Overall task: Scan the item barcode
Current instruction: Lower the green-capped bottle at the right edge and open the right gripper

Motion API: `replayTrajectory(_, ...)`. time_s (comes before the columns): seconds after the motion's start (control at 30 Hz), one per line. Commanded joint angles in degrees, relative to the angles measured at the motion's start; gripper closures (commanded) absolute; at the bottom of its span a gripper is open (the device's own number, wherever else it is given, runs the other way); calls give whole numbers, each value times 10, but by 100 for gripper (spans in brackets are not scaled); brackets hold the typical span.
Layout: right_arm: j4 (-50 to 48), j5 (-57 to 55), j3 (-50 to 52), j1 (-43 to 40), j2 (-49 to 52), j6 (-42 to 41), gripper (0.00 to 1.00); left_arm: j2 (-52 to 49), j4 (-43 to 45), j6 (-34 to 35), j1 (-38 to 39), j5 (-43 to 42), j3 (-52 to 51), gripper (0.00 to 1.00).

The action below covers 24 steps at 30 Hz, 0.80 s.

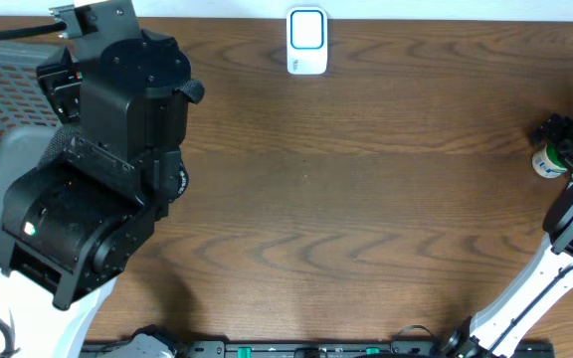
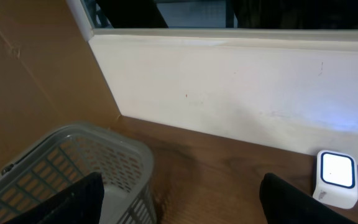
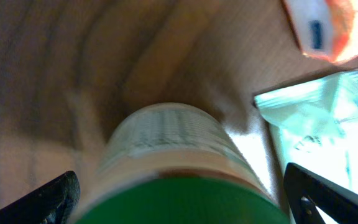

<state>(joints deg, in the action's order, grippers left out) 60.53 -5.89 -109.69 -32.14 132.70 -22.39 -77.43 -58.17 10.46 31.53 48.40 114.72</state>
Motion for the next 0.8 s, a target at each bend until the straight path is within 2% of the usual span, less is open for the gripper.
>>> replayTrajectory(0.0, 23, -1, -43, -17, -47, -3, 1, 2, -1, -1, -1, 12, -3, 20)
replayTrajectory(0.2, 88, 25, -126, -19, -144, -3, 1, 2, -1, -1, -1, 12, -3, 19)
replayTrajectory(0.3, 91, 137, -136, -14, -221, 18, 1, 2, -1, -1, -1, 12, -3, 20)
replayTrajectory(0.43, 108, 304, -136, 6, -317, 106, 1, 2, -1, -1, -1, 12, -3, 20)
replayTrajectory(0.6, 207, 317, -136, 38, -434, 113, 1, 2, -1, -1, -1, 12, -3, 19)
replayTrajectory(0.77, 231, 317, -136, 41, -512, 113, 1, 2, -1, -1, -1, 12, -3, 20)
